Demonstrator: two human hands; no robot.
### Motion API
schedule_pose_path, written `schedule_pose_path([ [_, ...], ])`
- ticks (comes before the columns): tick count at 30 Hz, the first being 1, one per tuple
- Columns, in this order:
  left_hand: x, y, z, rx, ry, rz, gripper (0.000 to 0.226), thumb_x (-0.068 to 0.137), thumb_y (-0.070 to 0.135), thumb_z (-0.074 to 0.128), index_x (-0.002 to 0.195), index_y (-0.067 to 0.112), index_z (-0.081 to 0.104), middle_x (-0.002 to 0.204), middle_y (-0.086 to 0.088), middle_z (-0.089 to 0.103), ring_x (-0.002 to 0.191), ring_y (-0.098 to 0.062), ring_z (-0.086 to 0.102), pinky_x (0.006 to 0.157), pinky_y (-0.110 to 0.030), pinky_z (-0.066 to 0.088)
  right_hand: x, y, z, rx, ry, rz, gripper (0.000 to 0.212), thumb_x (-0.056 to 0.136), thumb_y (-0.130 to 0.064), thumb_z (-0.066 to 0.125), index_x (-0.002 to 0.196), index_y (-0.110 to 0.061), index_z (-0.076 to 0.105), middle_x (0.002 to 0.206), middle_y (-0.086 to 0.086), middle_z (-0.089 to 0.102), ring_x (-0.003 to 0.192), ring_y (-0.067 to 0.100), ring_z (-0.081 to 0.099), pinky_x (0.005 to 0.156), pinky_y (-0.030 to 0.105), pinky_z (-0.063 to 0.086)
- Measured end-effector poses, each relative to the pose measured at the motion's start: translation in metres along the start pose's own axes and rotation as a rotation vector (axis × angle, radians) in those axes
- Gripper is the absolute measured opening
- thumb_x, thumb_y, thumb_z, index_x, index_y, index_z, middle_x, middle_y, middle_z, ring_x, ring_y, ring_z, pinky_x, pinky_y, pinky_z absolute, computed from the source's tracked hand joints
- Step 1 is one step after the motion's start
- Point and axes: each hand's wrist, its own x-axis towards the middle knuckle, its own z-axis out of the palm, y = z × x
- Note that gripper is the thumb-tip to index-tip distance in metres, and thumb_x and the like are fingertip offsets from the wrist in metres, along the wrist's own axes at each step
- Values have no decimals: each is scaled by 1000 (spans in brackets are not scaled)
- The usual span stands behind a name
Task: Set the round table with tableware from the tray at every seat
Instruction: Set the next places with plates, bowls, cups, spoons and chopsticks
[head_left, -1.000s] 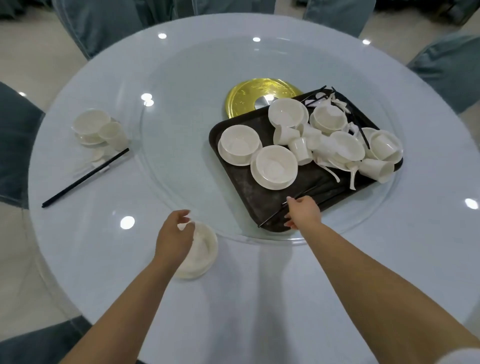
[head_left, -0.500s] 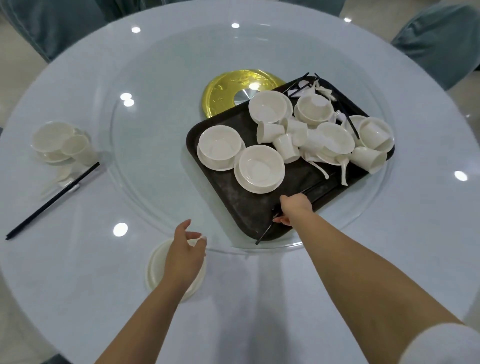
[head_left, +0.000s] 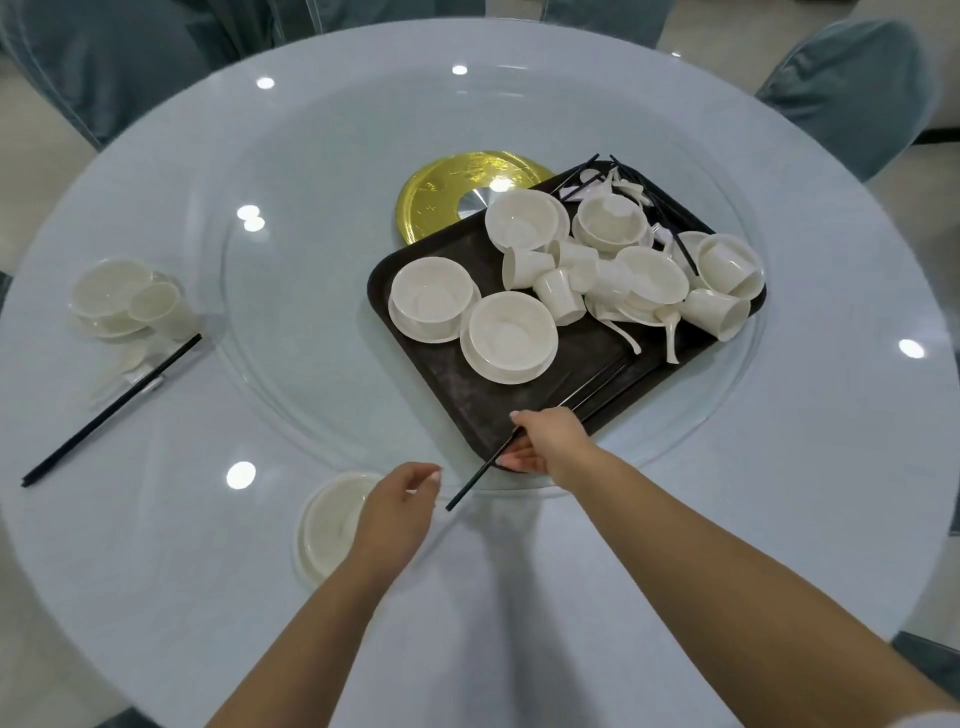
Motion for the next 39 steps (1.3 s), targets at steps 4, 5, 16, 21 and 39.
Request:
schedule_pose_path([
  [4,-10,16,10,47,-56,51,23,97,36,53,93,24,72,87,10,71,86,-5,63,76,-26,48,-31,14,15,-94,-103,-78,23,96,-20,61,88,-1,52,57,17,65,48,27,68,44,27,53],
  [5,-12,20,11,72,-71,74,26,97,36,52,87,24,72,82,7,71,80,-6,63,71,-24,47,-37,16,16,-117,-120,-101,24,95,-22,61,87,-2,52,57,15,66,50,28,69,45,27,54],
  [16,-26,25,22,59,-208,77,29,100,29,49,81,17,67,59,6,66,53,-6,61,65,-25,50,-47,19,0,-357,-8,-300,43,97,-43,51,80,-7,65,64,6,70,50,21,68,48,25,53],
  [21,-25,17,18,-8,-116,27,20,99,35,49,96,28,67,55,8,59,52,0,55,59,-18,46,-5,0,-47,-440,286,-204,27,94,-24,49,82,-4,63,63,8,69,42,19,63,41,21,47],
  [39,-22,12,8,-57,-75,-12,19,96,40,54,99,29,68,62,7,63,53,2,55,56,-12,46,60,-28,-57,-486,232,-30,22,94,-8,49,72,-10,49,72,12,61,58,23,61,52,31,51],
])
